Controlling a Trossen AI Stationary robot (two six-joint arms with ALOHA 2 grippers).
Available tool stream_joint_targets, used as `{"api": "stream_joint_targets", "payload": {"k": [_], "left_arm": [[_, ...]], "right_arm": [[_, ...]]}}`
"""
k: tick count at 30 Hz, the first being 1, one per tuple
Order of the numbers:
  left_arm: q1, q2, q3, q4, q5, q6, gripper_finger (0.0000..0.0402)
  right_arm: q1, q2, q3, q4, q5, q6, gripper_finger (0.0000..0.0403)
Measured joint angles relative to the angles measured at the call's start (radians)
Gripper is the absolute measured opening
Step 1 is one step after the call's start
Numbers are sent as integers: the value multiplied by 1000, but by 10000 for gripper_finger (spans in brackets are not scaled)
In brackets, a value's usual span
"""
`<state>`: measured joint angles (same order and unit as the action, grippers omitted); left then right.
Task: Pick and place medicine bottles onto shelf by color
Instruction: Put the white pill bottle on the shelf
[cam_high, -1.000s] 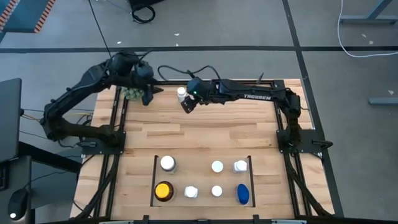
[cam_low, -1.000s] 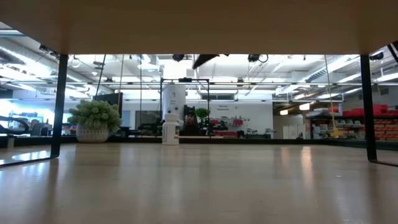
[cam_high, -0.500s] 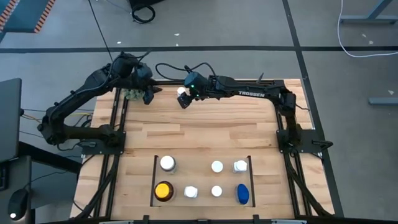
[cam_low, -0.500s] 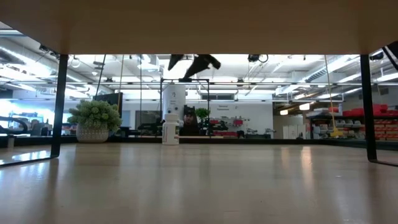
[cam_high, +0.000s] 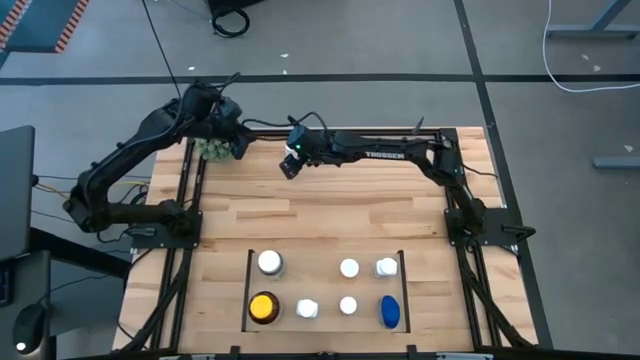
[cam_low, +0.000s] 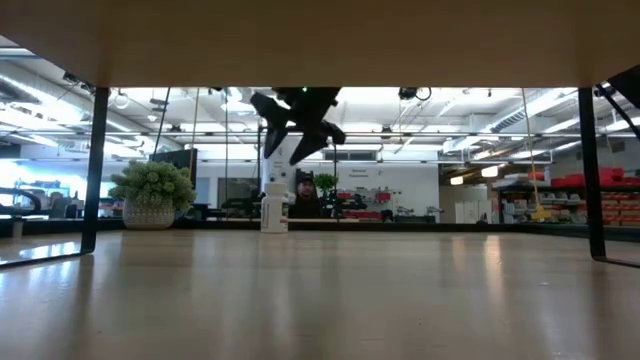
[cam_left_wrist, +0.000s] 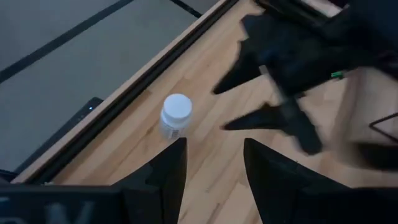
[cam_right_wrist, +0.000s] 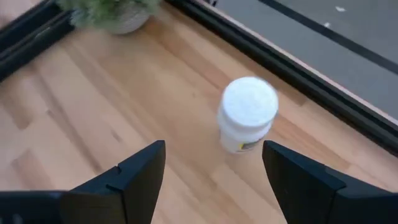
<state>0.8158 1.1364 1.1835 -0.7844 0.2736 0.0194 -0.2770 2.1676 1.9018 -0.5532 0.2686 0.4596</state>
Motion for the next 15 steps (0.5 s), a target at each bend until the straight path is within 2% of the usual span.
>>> {"api": "stream_joint_targets", "payload": {"k": [8,15], "left_arm": [[0,0,0,-1,0,-31,163],[0,0,0,-9,0,-43,164]], "right_arm": [[-30,44,0,86,-20,17,277],[-31,46,0,85,6,8,301]]}}
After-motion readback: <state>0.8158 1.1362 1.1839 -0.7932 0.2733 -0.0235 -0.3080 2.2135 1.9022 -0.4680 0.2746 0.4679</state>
